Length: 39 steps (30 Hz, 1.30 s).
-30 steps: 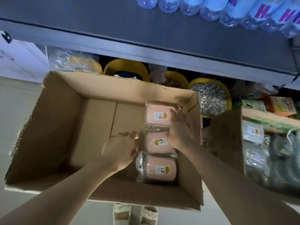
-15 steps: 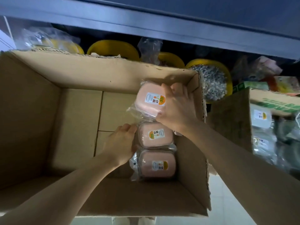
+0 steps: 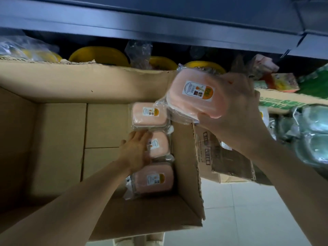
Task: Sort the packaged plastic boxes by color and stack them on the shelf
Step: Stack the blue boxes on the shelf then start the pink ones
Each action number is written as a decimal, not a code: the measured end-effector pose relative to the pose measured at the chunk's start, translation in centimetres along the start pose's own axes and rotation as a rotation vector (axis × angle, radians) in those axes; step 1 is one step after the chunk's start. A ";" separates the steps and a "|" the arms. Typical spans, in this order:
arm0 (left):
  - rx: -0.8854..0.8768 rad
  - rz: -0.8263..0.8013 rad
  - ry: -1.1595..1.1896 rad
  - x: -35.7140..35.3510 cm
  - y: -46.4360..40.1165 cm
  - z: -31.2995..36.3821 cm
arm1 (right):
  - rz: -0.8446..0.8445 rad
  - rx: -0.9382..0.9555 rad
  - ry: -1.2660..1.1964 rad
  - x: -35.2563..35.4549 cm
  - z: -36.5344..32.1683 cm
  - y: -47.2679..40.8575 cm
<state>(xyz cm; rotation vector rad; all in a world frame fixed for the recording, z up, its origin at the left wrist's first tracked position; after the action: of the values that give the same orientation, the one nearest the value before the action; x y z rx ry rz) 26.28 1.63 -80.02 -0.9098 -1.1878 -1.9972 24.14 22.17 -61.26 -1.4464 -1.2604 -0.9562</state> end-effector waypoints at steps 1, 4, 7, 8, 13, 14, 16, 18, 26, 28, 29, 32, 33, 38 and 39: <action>0.000 -0.005 -0.011 -0.6 -0.2 0.1 | -0.006 -0.004 -0.021 -0.5 0.1 0.3; 0.008 0.028 -0.043 -1.6 -0.8 0.4 | 0.001 -0.008 -0.087 -1.8 0.1 1.1; -0.003 0.059 -0.052 -1.1 -1.3 0.4 | -0.012 -0.008 -0.101 -2.2 0.0 1.3; 0.004 0.062 -0.039 -0.7 -1.2 0.4 | -0.015 -0.017 -0.106 -2.1 -0.1 1.3; -0.013 0.155 0.008 3.8 1.7 0.1 | -0.015 -0.094 -0.133 1.2 -0.6 0.8; -0.018 0.177 0.024 5.3 2.7 0.1 | -0.017 -0.106 -0.128 2.3 -0.9 0.7; -0.023 0.227 0.037 9.0 4.9 0.3 | -0.006 -0.110 -0.133 5.2 -1.9 0.4; -0.035 0.290 0.052 13.4 7.4 0.8 | 0.009 -0.094 -0.133 8.5 -3.3 -0.1; -0.098 0.469 0.018 33.1 17.9 4.2 | 0.083 -0.061 -0.150 24.9 -11.1 -2.8; -0.121 0.537 0.014 38.2 20.6 5.3 | 0.104 -0.034 -0.160 29.3 -13.0 -3.4; -0.124 0.558 0.009 40.5 21.8 5.9 | 0.125 -0.018 -0.160 31.1 -13.7 -3.7; -0.147 0.610 -0.050 47.0 25.3 7.7 | 0.192 0.024 -0.173 36.8 -15.6 -4.1; -0.157 0.622 -0.058 48.9 26.3 8.2 | 0.217 0.037 -0.175 38.6 -16.1 -4.3; -0.204 0.709 -0.085 56.9 30.2 10.0 | 0.326 0.042 -0.163 46.0 -17.3 -5.9; -0.216 0.744 -0.089 58.5 30.9 10.3 | 0.347 0.047 -0.164 47.5 -17.4 -6.6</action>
<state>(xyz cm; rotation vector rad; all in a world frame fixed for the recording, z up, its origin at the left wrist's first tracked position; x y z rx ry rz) 20.52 -11.04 -14.53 -1.3222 -0.5433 -1.4893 25.72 16.56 -10.56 -1.6658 -1.0904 -0.5817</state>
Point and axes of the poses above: each hand's wrist, its own y-axis away from the middle knuckle, its own x-axis out of the back of the hand, z = x × y, the point moved 4 cm from there along -y, towards the middle knuckle, and after that the axes turned 1 degree about -z, right-handed, at the moved point
